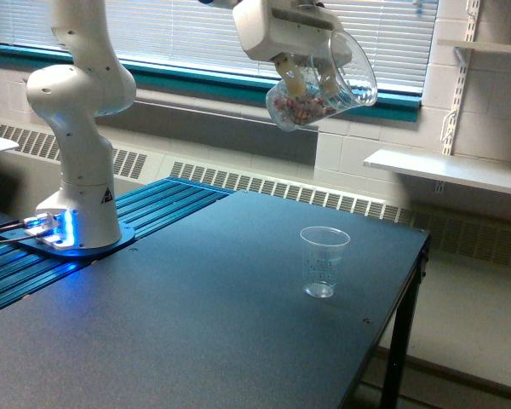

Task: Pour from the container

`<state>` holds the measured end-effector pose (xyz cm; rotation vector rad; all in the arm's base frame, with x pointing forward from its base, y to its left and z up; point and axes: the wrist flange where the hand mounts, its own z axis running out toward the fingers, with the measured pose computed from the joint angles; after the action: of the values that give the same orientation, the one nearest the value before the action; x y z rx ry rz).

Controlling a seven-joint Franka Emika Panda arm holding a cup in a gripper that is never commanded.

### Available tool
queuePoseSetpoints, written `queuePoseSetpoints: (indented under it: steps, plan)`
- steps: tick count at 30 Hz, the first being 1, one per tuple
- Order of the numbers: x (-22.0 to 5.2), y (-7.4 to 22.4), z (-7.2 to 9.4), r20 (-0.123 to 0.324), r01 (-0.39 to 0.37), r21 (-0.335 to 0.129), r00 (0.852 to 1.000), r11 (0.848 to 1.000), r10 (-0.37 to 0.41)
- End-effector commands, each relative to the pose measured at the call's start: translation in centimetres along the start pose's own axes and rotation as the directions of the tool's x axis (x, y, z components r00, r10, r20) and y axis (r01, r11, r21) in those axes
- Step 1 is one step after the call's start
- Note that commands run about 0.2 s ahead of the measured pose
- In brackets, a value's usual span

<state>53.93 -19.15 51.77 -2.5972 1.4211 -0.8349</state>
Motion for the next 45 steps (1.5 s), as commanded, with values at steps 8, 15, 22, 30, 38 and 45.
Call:
queuePoseSetpoints:
  steps: [8, 15, 22, 30, 38, 45]
  plan:
    - [2.4, 3.9, -1.1, 0.015, -0.058, -0.013, 0.998, 0.998, 0.058]
    - [0.7, 4.5, -1.6, 0.073, -0.1, 0.009, 0.992, 0.995, 0.099]
    - [-3.8, 3.2, -1.8, 0.125, -0.1, 0.016, 0.987, 0.995, 0.097]
    - [-11.6, 0.9, -1.3, 0.217, -0.047, 0.007, 0.975, 0.999, 0.045]
    - [-19.6, -0.7, -1.7, 0.282, 0.014, 0.014, 0.959, 1.0, -0.017]
    - [-25.5, -1.2, -2.1, 0.33, 0.086, 0.016, 0.94, 0.996, -0.087]
